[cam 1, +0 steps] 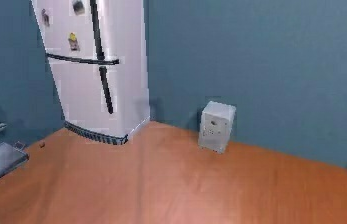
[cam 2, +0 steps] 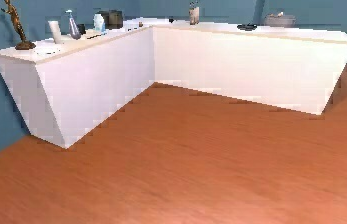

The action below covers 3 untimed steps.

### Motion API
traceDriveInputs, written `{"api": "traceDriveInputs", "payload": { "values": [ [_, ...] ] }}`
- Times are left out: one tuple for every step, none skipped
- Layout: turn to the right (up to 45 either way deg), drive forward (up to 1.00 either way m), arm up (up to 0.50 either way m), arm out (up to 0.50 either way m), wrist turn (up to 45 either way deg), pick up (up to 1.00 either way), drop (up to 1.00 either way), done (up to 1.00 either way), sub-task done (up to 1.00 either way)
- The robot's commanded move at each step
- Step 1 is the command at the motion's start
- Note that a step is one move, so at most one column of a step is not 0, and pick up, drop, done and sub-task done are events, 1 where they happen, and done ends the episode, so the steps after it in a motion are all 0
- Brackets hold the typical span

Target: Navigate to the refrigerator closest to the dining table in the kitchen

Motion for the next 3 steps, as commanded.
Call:
{"api": "traceDriveInputs", "payload": {
  "values": [
    [-3.0, 0.0, 0.0, 0.0, 0.0, 0.0, 0.0, 0.0, 0.0],
    [0.0, 1.0, 0.0, 0.0, 0.0, 0.0, 0.0, 0.0, 0.0],
    [0.0, 0.3, 0.0, 0.0, 0.0, 0.0, 0.0, 0.0, 0.0]
  ]
}}
